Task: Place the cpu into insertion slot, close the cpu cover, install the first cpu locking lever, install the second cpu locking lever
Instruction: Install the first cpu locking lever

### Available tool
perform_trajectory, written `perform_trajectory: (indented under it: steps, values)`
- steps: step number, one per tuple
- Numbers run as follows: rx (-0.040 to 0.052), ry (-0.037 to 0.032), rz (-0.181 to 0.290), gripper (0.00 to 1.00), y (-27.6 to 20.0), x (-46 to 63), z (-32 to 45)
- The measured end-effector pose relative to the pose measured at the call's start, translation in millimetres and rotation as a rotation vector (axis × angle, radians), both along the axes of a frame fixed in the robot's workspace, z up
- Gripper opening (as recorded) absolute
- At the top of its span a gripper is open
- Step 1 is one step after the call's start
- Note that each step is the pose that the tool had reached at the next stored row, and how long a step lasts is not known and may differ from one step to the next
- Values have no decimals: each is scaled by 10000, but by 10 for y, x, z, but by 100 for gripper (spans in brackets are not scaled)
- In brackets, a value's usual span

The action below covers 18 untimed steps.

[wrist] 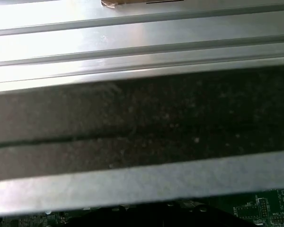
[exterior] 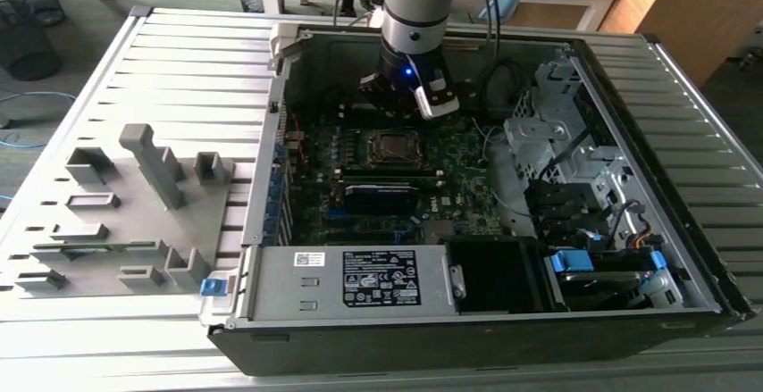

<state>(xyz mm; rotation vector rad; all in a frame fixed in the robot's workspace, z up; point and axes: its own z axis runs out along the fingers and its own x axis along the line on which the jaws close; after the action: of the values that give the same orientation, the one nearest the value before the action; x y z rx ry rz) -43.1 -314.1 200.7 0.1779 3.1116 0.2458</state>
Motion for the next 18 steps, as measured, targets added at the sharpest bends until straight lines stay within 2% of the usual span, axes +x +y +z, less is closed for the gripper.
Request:
perform_trajectory:
  steps: [18]
  values:
    - [-5, 0, -5, 11, 14, 47, -11]
